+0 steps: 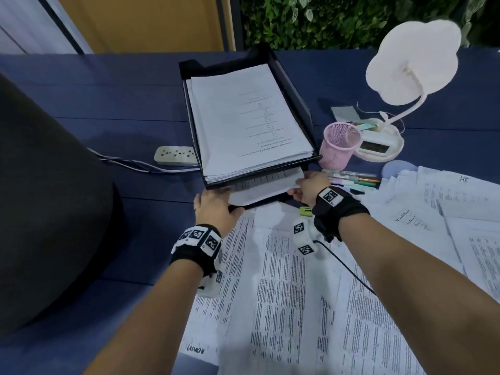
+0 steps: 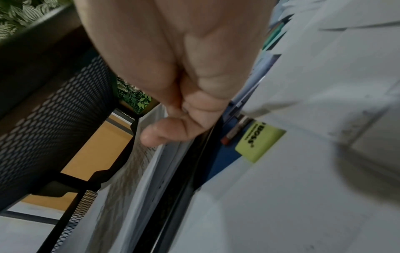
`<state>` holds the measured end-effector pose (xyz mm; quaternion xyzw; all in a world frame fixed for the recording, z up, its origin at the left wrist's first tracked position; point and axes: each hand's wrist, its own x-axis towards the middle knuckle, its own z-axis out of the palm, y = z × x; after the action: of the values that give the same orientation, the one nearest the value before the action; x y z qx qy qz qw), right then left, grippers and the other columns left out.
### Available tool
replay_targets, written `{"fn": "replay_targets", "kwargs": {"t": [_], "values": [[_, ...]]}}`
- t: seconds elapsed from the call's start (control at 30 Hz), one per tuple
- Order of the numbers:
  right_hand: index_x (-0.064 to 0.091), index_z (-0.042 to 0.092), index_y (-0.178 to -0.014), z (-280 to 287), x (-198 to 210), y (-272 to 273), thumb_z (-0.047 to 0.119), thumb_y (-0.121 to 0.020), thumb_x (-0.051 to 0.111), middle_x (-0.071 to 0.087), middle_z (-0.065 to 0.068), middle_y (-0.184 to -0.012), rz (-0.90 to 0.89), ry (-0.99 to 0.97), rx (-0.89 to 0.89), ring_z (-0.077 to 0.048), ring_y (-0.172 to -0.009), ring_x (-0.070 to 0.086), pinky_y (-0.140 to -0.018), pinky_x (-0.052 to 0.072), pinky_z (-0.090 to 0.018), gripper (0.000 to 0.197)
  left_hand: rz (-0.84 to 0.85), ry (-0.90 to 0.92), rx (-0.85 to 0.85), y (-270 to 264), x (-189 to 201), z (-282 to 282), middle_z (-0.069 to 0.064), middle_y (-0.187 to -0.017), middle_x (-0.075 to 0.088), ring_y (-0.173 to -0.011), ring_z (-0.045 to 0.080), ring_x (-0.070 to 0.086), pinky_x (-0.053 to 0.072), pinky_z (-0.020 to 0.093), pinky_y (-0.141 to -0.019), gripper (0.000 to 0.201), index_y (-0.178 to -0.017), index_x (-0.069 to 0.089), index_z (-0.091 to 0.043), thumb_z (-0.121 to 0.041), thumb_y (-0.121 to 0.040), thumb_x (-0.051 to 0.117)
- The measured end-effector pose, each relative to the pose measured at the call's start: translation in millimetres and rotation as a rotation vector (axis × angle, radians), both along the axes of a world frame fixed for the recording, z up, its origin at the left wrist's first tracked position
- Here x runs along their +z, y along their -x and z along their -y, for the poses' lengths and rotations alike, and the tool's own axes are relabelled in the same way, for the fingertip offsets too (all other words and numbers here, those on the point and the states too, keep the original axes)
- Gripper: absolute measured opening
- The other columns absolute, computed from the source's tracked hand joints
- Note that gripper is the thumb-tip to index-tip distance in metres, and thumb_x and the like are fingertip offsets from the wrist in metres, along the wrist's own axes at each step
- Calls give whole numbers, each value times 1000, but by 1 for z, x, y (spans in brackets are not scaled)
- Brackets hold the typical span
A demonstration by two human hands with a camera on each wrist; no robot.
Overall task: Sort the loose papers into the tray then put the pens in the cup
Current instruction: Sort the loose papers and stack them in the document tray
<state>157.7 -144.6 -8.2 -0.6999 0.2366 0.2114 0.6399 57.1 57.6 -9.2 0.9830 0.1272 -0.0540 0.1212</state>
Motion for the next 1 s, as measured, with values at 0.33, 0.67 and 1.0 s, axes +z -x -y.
{"fn": "replay_targets", "kwargs": {"t": [0.33,0.67,1.0], "values": [[52,9,-95,-10,-7,-5,-9,-92,41,56,-10,-73,70,44,25,-29,-71,64,-71,57,-41,21,-287,-291,-222,7,-17,3,2,-160,1,-147,23,-10,-8,61,-111,73,-152,0,-18,-51,-96,34],[60,4,-124,34,-3,48,11,-93,48,63,-13,-109,192,431,210,-28,-102,59,-98,46,-37,34,-133,124,-144,23,3,20,1,-146,40,-134,23,36,18,49,-116,48,-141,39,-24,-32,-95,49],[62,9,-121,128,-5,130,14,-94,49,58,-11,-131,91,715,180,-30,-120,53,-97,41,-27,30,-260,369,-264,82,-2,98,7,-136,48,-123,23,48,38,31,-103,41,-134,49,-15,-30,-96,52]]}}
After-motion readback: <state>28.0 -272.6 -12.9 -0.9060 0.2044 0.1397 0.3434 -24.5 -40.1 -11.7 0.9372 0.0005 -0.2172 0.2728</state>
